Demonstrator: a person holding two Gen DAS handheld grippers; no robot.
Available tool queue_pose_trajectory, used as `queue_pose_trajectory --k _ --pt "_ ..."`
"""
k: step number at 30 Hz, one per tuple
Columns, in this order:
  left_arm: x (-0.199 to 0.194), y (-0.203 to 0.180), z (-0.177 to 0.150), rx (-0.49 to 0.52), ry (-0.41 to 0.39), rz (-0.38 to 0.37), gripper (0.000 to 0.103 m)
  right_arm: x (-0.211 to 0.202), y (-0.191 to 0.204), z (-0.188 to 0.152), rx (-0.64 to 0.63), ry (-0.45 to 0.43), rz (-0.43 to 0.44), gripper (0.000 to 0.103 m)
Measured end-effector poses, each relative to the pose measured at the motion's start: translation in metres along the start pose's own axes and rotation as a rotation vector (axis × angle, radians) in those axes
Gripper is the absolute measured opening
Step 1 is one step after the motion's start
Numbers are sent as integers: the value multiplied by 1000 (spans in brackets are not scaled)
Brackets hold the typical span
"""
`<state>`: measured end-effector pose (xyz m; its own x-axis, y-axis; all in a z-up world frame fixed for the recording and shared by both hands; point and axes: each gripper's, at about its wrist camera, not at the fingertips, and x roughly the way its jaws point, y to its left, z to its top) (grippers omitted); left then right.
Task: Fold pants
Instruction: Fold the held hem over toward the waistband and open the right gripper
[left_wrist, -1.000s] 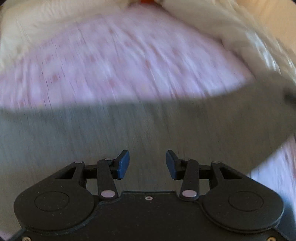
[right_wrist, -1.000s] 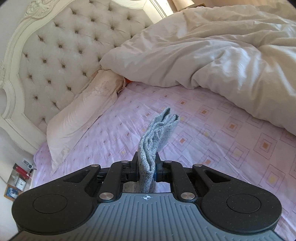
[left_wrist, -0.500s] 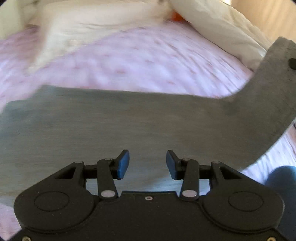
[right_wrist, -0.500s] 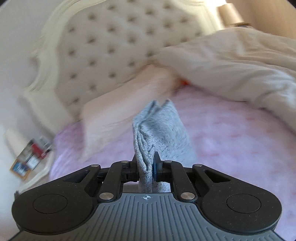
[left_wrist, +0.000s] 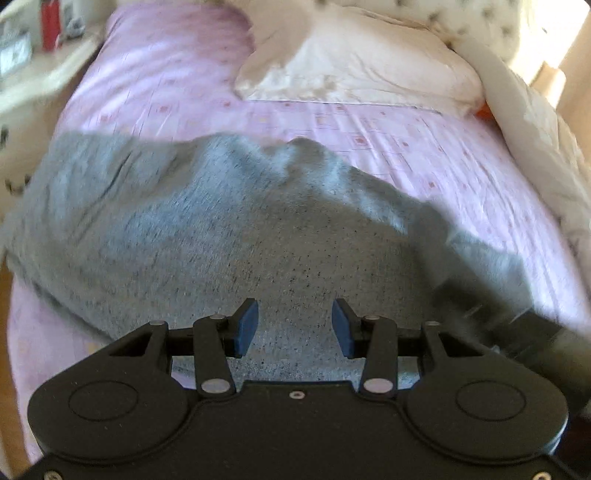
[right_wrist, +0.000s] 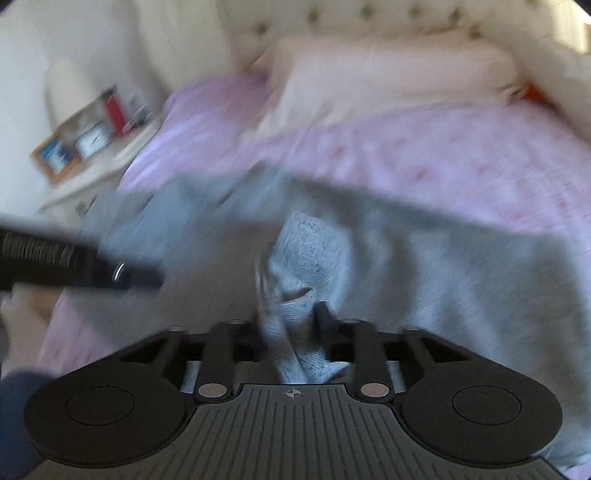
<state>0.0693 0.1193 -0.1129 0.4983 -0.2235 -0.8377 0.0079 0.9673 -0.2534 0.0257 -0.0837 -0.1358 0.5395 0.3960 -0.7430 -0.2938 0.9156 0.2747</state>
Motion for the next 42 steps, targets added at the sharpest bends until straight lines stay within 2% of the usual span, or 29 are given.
queue_pose_trajectory --k 3,5,7,10,12,14,16,19,21,23,25,28,31,32,35,38,42 --pt "-1 2 2 -17 -15 -5 50 -27 2 3 -68 -33 93 40" --pt "-1 -3 2 10 -15 -10 50 -44 -7 7 -80 -63 95 40" --pt "-8 -6 -1 41 -29 -15 50 -62 -28 7 -31 -100 46 40" --pt "-6 -21 0 84 -37 -44 51 -81 -77 3 134 -128 -93 39" --pt "-5 -35 -5 115 -26 -77 51 -87 -110 -8 240 -102 -172 38" --pt "0 -52 -9 160 -13 -112 52 -88 -129 -22 284 -47 -243 30" --pt "5 -70 -18 234 12 -136 53 -84 -143 -34 349 55 -276 28" --pt "16 -90 -33 361 86 -79 53 -87 -134 -25 332 117 -266 28" --pt "30 -95 -40 389 209 -23 53 -90 -122 -16 308 108 -228 27" --pt "35 -92 -45 370 287 20 53 -92 -106 -7 239 58 -178 28" --pt "29 -85 -42 312 298 16 53 -87 -89 -1 168 21 -104 28" --pt "17 -68 -34 196 275 -12 53 -68 -72 2 120 20 1 28" --pt "7 -53 -28 137 229 19 53 -46 -53 -12 41 100 28 27" --pt "4 -48 -25 121 213 27 53 -42 -45 -20 5 121 42 23" --pt "-7 -35 -17 62 164 41 53 -54 -30 -32 -109 87 15 21" --pt "-9 -36 -9 51 128 42 53 -67 -46 -21 -6 67 45 21" --pt "0 -60 -2 103 109 5 53 -86 -81 -4 98 -72 -70 21"
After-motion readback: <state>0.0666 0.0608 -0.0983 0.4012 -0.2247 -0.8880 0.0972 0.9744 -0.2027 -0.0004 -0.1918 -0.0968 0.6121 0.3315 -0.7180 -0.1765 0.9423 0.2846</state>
